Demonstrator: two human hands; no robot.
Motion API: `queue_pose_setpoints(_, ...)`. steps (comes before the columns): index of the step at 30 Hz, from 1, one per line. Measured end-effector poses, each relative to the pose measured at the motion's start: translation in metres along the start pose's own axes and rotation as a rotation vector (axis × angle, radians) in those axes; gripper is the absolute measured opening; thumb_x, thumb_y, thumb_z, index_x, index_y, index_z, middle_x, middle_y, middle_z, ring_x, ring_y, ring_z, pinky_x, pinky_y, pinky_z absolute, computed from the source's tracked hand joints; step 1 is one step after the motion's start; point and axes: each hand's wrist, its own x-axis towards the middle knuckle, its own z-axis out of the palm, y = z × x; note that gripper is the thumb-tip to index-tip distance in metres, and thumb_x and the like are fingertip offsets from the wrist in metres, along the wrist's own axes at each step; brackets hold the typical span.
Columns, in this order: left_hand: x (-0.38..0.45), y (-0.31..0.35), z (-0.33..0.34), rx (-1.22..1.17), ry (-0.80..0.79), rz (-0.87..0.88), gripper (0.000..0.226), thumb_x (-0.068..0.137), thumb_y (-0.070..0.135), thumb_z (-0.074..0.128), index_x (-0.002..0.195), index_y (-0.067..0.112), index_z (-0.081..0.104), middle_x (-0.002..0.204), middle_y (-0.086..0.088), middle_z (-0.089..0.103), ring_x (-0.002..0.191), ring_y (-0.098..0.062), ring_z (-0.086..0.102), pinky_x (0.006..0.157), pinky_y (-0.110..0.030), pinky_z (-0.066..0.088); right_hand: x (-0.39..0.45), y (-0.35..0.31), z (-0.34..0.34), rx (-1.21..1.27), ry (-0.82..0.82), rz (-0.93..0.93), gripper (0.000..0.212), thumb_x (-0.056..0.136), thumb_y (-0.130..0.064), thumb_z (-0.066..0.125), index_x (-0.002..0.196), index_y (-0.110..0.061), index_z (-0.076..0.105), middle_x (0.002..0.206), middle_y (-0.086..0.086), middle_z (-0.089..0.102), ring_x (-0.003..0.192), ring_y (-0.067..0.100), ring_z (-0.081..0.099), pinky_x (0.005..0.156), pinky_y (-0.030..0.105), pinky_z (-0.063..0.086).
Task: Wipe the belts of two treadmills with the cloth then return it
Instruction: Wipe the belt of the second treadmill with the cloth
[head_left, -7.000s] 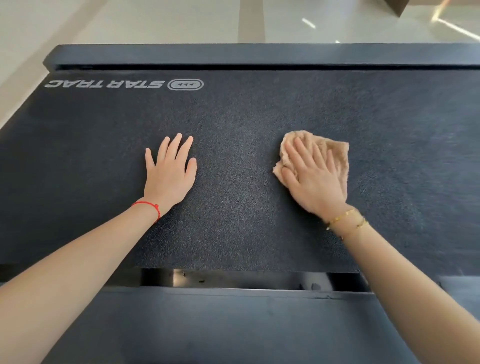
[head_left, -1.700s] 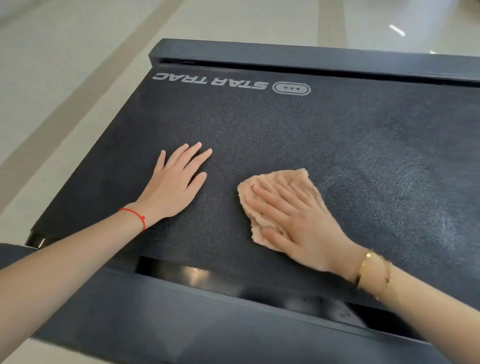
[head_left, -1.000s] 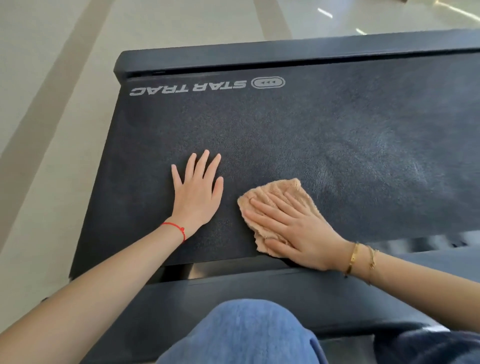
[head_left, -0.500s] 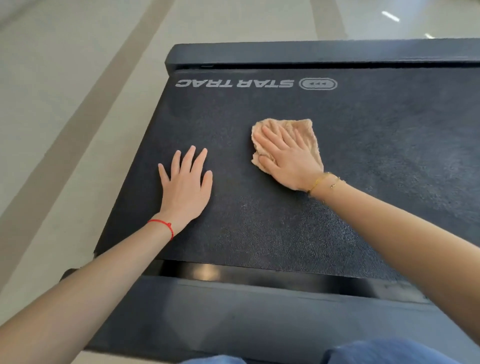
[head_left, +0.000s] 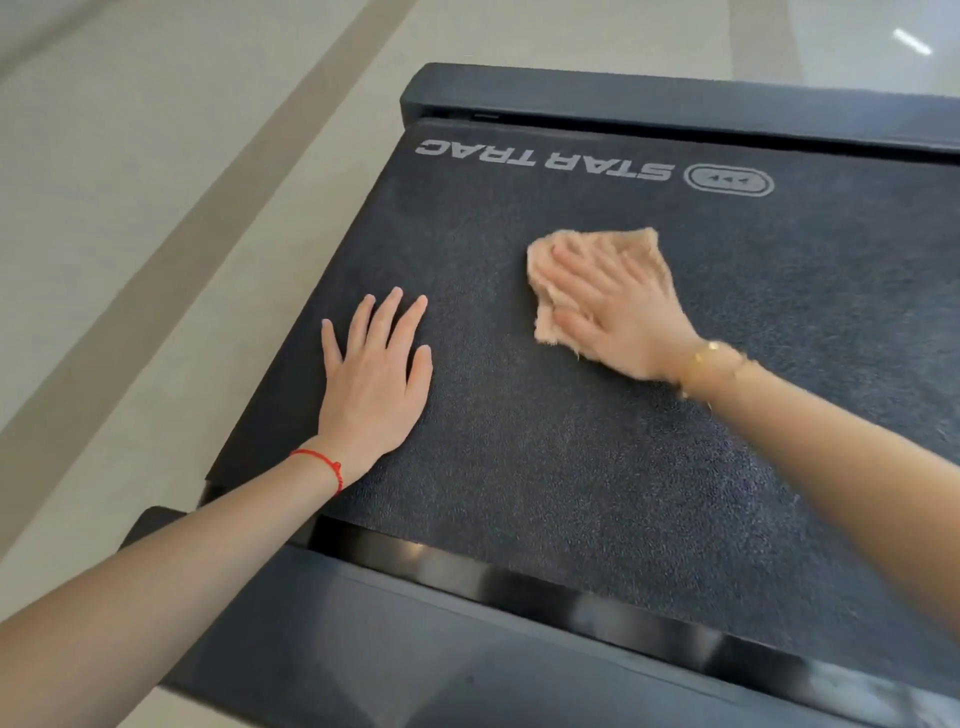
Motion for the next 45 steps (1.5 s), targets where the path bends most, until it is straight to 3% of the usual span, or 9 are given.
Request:
queue_pose_setpoints(4, 0.001, 0.001, -0.001, 0.006, 0.006, -0.001, 0.054, 0.103, 0.038, 0.027, 0.155, 0.030, 0.021, 0.164, 0.003, 0.016, 0.152, -0.020, 0.007, 0.120, -0.061, 0.005, 0.052, -0.012, -0.005, 0.083, 0.009, 0.180, 0.057, 0.106, -0.045, 0.020, 0.159, -0.031, 0.004, 0.167, -0.004, -0.005, 0.153, 0.022, -0.010, 0.121, 0.042, -0.013)
queue_pose_setpoints(9, 0.000, 0.001, 0.000, 0.019, 0.003, 0.002, 0.055, 0.101, 0.038, 0.026, 0.155, 0.029, 0.021, 0.163, 0.003, 0.018, 0.152, -0.020, 0.009, 0.119, -0.061, 0.007, 0.018, -0.073, 0.013, 0.057, 0.018, -0.139, 0.058, 0.104, -0.050, 0.018, 0.158, -0.033, 0.004, 0.166, -0.007, -0.005, 0.153, 0.020, -0.010, 0.123, 0.044, -0.011)
queue_pose_setpoints(12, 0.000, 0.000, 0.000, 0.033, -0.002, 0.008, 0.056, 0.101, 0.039, 0.023, 0.156, 0.028, 0.020, 0.163, 0.003, 0.017, 0.151, -0.021, 0.009, 0.119, -0.062, 0.008, 0.004, -0.070, 0.014, 0.073, -0.004, -0.242, 0.059, 0.103, -0.052, 0.022, 0.157, -0.037, 0.005, 0.165, -0.013, -0.004, 0.152, 0.012, -0.010, 0.121, 0.037, -0.016)
queue_pose_setpoints(20, 0.001, 0.002, -0.001, 0.068, -0.009, -0.020, 0.061, 0.097, 0.045, 0.011, 0.156, 0.031, 0.016, 0.164, 0.004, 0.016, 0.152, -0.020, 0.009, 0.119, -0.060, 0.011, 0.111, 0.004, -0.004, 0.026, 0.028, 0.066, 0.058, 0.105, -0.048, 0.018, 0.158, -0.032, 0.003, 0.167, -0.003, -0.005, 0.153, 0.022, -0.008, 0.119, 0.043, -0.012)
queue_pose_setpoints(26, 0.003, 0.003, -0.001, 0.071, -0.029, -0.029, 0.062, 0.095, 0.046, 0.007, 0.156, 0.033, 0.013, 0.164, 0.005, 0.012, 0.152, -0.018, 0.006, 0.119, -0.061, 0.010, 0.212, -0.026, -0.008, 0.096, 0.018, 0.149, 0.058, 0.103, -0.044, 0.018, 0.159, -0.029, 0.009, 0.167, -0.002, -0.003, 0.153, 0.026, -0.007, 0.122, 0.048, -0.009)
queue_pose_setpoints(31, 0.004, 0.002, 0.000, 0.066, -0.031, -0.027, 0.061, 0.096, 0.046, 0.008, 0.156, 0.034, 0.011, 0.164, 0.007, 0.010, 0.152, -0.016, 0.003, 0.120, -0.060, 0.009, 0.247, -0.086, -0.001, 0.098, -0.006, 0.024, 0.060, 0.103, -0.047, 0.016, 0.159, -0.025, 0.010, 0.167, 0.001, -0.001, 0.153, 0.029, -0.007, 0.122, 0.049, -0.009)
queue_pose_setpoints(36, 0.003, 0.001, 0.000, 0.058, -0.024, -0.018, 0.059, 0.098, 0.044, 0.014, 0.156, 0.034, 0.013, 0.164, 0.007, 0.011, 0.152, -0.015, 0.003, 0.120, -0.059, 0.007, 0.210, -0.112, 0.005, 0.063, -0.008, -0.254, 0.059, 0.105, -0.045, 0.018, 0.159, -0.024, 0.011, 0.167, 0.002, 0.002, 0.153, 0.024, -0.003, 0.123, 0.048, -0.003)
queue_pose_setpoints(40, 0.003, 0.001, 0.001, 0.063, -0.019, -0.018, 0.058, 0.099, 0.043, 0.016, 0.156, 0.034, 0.013, 0.164, 0.008, 0.011, 0.152, -0.015, 0.002, 0.120, -0.059, 0.008, 0.159, -0.085, 0.010, 0.043, -0.002, -0.384, 0.058, 0.104, -0.047, 0.023, 0.158, -0.031, 0.010, 0.166, -0.006, 0.006, 0.153, 0.019, 0.001, 0.123, 0.045, -0.003)
queue_pose_setpoints(45, 0.002, 0.002, 0.001, 0.037, -0.009, -0.021, 0.055, 0.102, 0.040, 0.020, 0.156, 0.035, 0.013, 0.164, 0.008, 0.011, 0.152, -0.016, 0.003, 0.120, -0.059, 0.006, 0.141, 0.010, -0.005, 0.012, 0.024, -0.065, 0.058, 0.103, -0.051, 0.017, 0.158, -0.035, 0.007, 0.166, -0.007, 0.001, 0.153, 0.020, -0.002, 0.120, 0.042, -0.011)
